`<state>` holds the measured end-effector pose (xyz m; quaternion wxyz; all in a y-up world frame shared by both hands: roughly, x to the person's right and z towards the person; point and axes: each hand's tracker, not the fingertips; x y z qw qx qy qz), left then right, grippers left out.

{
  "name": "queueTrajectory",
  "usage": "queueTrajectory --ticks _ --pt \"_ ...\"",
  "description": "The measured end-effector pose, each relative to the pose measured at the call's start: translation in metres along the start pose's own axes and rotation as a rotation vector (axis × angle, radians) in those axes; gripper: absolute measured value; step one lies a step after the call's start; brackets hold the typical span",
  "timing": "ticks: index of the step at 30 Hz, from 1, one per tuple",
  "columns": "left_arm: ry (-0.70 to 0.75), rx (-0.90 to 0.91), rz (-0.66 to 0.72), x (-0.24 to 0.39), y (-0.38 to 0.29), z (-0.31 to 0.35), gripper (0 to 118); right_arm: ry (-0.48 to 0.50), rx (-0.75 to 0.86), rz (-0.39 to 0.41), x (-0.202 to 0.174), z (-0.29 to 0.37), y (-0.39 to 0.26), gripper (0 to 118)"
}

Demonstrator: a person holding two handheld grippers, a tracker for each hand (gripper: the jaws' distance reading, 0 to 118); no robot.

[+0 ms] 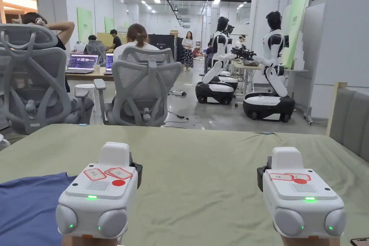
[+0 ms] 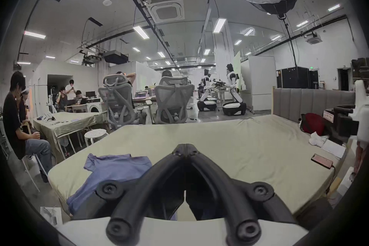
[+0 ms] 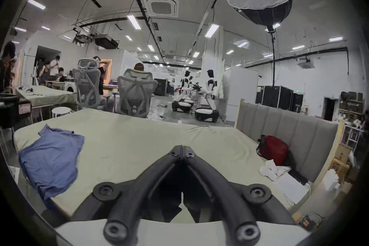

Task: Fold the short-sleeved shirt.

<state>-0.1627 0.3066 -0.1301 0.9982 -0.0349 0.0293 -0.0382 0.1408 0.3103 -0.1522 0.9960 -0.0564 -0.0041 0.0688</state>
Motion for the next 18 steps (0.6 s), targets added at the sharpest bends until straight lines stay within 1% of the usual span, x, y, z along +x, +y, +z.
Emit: queueTrajectory --ticks 1,2,4,6,10,11,13,15,18 --pt "0.03 0.008 0.001 -0.003 -0.001 0.002 0 -0.012 0.003 0.018 -0.007 -0.003 0.0 0" --pt "0.038 0.01 0.01 -0.009 -0.001 0.005 0 -0.003 0.007 0.019 -0.012 -0.003 0.001 0" --pt "0.05 0.007 0.03 -0.026 0.001 0.01 0 0.053 0.01 0.004 -0.025 -0.005 0.007 0" --pt "0.126 0.003 0.019 -0.051 0.0 0.021 0 0.118 0.021 0.012 -0.059 -0.009 0.014 0" --pt "0.292 -0.023 0.03 -0.12 -0.002 0.046 0 0.299 0.045 0.04 -0.14 -0.006 0.023 0" --pt "0.332 -0.034 0.02 -0.137 -0.003 0.051 0 0.354 0.044 0.024 -0.161 -0.003 0.023 0" --pt "0.389 -0.047 0.02 -0.162 -0.008 0.064 0 0.427 0.027 -0.006 -0.191 -0.003 0.022 0" --pt "0.392 -0.051 0.036 -0.177 -0.015 0.068 0 0.465 0.007 -0.015 -0.212 -0.002 0.019 0" --pt "0.377 -0.11 0.028 -0.184 -0.032 0.058 0 0.495 -0.015 0.006 -0.231 -0.01 0.012 0"
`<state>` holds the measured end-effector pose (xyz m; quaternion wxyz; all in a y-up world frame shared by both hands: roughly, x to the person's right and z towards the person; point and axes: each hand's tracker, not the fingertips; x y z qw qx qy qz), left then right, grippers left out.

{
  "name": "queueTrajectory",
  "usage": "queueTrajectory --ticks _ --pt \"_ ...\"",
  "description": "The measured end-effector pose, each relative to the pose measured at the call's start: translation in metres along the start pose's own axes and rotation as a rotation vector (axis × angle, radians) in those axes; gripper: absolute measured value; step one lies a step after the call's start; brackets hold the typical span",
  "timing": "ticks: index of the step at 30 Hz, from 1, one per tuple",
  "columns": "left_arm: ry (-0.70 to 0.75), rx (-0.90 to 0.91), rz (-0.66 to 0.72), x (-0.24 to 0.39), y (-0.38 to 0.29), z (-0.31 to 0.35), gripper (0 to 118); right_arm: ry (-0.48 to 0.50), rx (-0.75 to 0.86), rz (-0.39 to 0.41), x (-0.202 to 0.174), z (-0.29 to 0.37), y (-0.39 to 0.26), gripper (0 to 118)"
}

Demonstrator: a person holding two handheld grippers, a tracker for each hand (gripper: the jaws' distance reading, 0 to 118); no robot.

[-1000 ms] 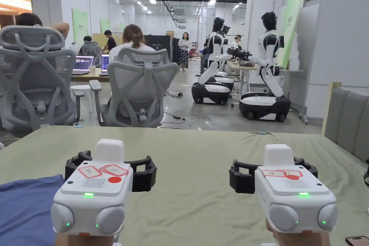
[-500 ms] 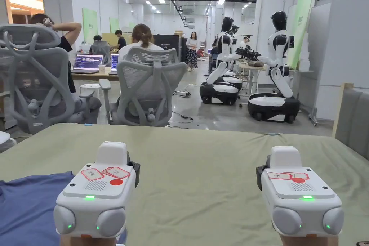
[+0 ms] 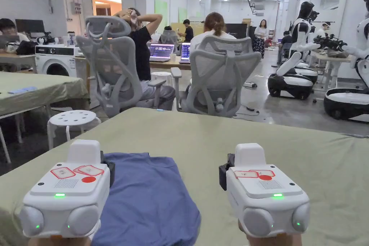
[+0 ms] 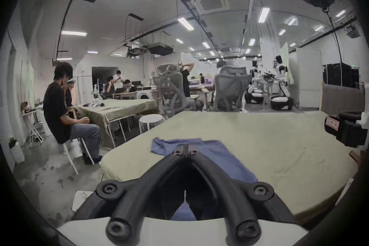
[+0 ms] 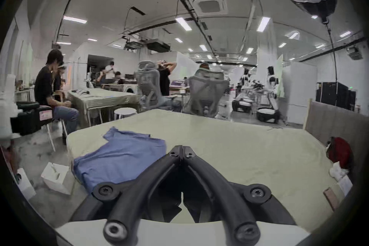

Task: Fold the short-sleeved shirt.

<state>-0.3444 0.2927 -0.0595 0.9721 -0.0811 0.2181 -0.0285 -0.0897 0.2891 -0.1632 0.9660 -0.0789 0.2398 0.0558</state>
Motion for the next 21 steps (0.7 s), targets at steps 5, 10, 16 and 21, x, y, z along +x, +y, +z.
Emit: queueTrajectory --ticks 5,10,16,21 --pt "-0.083 -0.155 -0.008 0.017 -0.014 -0.06 0 0.025 -0.052 0.053 0.0 -0.025 -0.007 0" --pt "-0.203 -0.44 -0.011 0.039 -0.014 -0.171 0 0.041 -0.097 0.063 0.015 -0.06 -0.011 0" --pt "-0.298 -0.764 0.066 0.066 -0.046 -0.314 0 0.043 -0.148 0.052 0.039 -0.098 -0.021 0" --pt "-0.325 -0.759 0.076 0.093 -0.054 -0.37 8 0.028 -0.194 0.053 0.058 -0.13 -0.034 0"
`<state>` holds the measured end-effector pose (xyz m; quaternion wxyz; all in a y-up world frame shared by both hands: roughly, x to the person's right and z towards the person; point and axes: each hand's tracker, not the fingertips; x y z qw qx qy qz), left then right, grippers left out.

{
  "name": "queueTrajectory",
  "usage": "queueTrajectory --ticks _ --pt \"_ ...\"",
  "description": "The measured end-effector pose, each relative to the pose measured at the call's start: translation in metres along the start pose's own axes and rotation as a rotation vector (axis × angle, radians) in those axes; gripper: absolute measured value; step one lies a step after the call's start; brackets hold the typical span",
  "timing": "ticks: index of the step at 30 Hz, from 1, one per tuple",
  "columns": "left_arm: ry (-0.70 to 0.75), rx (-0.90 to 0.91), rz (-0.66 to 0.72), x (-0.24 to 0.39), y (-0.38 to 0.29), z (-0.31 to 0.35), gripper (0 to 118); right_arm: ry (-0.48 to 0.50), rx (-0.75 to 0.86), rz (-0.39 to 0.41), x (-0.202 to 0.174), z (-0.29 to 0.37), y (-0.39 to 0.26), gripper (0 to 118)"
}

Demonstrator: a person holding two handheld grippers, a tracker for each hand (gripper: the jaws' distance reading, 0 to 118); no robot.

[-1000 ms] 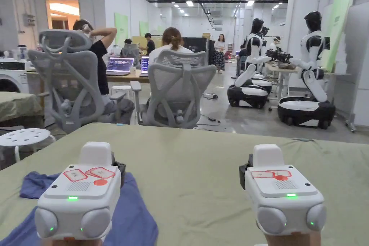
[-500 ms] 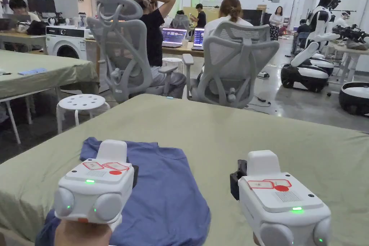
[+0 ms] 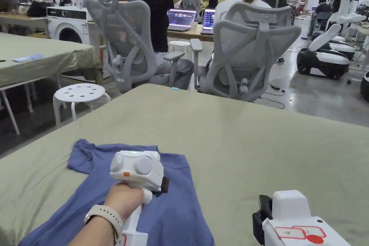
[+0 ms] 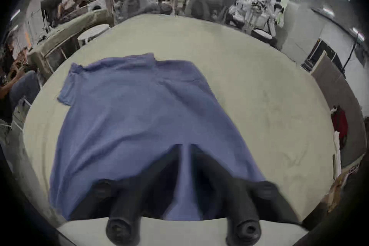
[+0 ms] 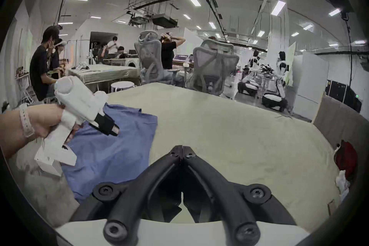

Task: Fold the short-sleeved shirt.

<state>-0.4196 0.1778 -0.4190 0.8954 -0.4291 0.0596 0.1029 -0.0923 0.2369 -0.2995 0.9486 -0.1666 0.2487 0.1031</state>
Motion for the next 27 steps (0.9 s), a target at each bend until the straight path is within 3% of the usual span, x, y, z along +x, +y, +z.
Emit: queueTrajectory --ticks 1,3,5,8,10,11,13,14,15,19,22,27 --pt "0.0 -0.004 -0.006 0.003 0.006 -0.008 38 -0.003 -0.01 -0.003 0.004 -0.008 -0.002 0" --pt "0.004 -0.025 -0.008 0.008 0.011 -0.03 118 -0.007 -0.031 -0.012 0.012 -0.018 -0.007 0" --pt "0.016 -0.036 -0.025 0.011 0.012 -0.053 104 -0.016 -0.049 -0.018 0.019 -0.028 -0.014 0" --pt "0.066 -0.177 -0.04 0.012 -0.006 -0.095 99 -0.03 -0.082 -0.031 0.029 -0.035 -0.027 0" --pt "0.083 -0.087 -0.102 0.017 -0.015 -0.095 102 -0.044 -0.102 -0.035 0.036 -0.038 -0.035 0" --pt "0.083 -0.12 -0.068 0.019 -0.008 -0.091 99 -0.048 -0.11 -0.039 0.04 -0.038 -0.038 0" --pt "0.087 -0.115 -0.038 0.011 -0.006 -0.081 67 -0.056 -0.114 -0.053 0.046 -0.038 -0.042 0" --pt "0.08 -0.098 -0.036 0.008 -0.003 -0.076 40 -0.058 -0.117 -0.061 0.048 -0.038 -0.042 0" --pt "0.08 -0.081 -0.018 0.001 0.001 -0.07 0 -0.061 -0.117 -0.07 0.051 -0.037 -0.042 0" --pt "-0.025 -0.075 0.168 -0.021 0.009 -0.053 0 -0.079 -0.096 -0.121 0.065 -0.023 -0.04 0" --pt "0.004 -0.012 -0.01 0.012 0.02 -0.022 0 -0.111 -0.086 -0.138 0.081 -0.011 -0.04 0" --pt "-0.17 0.094 -0.101 0.095 0.039 0.025 0 -0.204 -0.062 -0.161 0.117 0.025 -0.036 0"
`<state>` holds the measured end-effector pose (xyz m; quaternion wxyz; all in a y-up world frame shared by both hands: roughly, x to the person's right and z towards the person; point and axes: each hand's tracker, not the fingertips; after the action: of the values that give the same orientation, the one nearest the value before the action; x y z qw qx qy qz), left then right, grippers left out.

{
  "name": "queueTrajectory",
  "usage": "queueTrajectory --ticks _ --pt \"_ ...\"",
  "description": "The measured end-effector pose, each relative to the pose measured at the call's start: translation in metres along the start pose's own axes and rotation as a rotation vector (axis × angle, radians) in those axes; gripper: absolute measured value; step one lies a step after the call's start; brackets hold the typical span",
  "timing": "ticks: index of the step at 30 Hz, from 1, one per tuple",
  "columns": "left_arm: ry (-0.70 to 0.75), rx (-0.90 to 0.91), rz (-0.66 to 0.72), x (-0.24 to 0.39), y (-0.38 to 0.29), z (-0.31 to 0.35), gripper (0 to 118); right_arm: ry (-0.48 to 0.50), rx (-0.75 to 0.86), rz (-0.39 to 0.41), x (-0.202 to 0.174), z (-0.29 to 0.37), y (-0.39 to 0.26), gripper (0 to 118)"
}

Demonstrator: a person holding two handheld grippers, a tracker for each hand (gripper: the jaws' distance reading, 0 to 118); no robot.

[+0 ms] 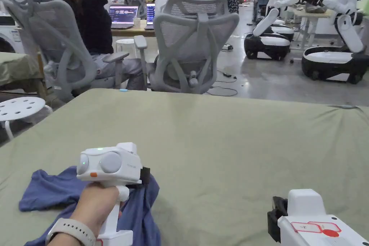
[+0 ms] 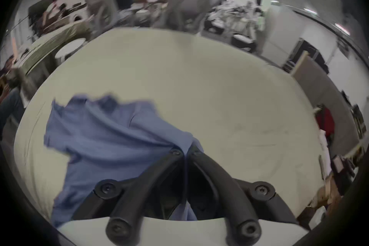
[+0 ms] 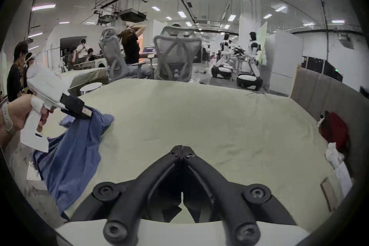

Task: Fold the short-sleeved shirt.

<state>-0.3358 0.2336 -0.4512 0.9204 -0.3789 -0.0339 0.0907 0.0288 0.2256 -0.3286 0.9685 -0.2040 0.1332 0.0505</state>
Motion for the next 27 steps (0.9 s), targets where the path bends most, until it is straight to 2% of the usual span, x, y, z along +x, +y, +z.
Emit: queueTrajectory --ticks 8,11,12,14,18,20,24,25,26,27 --pt "-0.414 0.097 -0.163 0.215 0.017 0.025 0 -0.183 0.061 -0.056 0.088 0.071 0.007 0" --pt "-0.591 0.052 -0.237 0.295 0.005 0.024 0 -0.251 0.064 -0.063 0.121 0.092 0.003 0" --pt "-0.611 0.024 -0.267 0.316 -0.003 0.018 0 -0.268 0.065 -0.068 0.13 0.097 0.0 0" --pt "-0.58 -0.032 -0.361 0.353 -0.023 -0.004 0 -0.303 0.055 -0.079 0.148 0.105 -0.006 0" --pt "-0.375 -0.183 -0.475 0.381 -0.074 -0.081 0 -0.342 0.038 -0.106 0.175 0.112 -0.02 0" --pt "-0.279 -0.277 -0.47 0.379 -0.101 -0.119 0 -0.348 0.027 -0.119 0.184 0.11 -0.025 0" --pt "-0.286 -0.3 -0.428 0.373 -0.118 -0.135 2 -0.344 0.013 -0.121 0.189 0.107 -0.03 0" --pt "-0.287 -0.25 -0.429 0.371 -0.114 -0.132 8 -0.339 0.013 -0.121 0.188 0.107 -0.031 0" --pt "-0.295 -0.2 -0.436 0.371 -0.111 -0.126 28 -0.333 0.008 -0.119 0.186 0.106 -0.031 0" --pt "-0.302 -0.154 -0.449 0.369 -0.109 -0.118 74 -0.328 0.003 -0.117 0.186 0.103 -0.03 0"
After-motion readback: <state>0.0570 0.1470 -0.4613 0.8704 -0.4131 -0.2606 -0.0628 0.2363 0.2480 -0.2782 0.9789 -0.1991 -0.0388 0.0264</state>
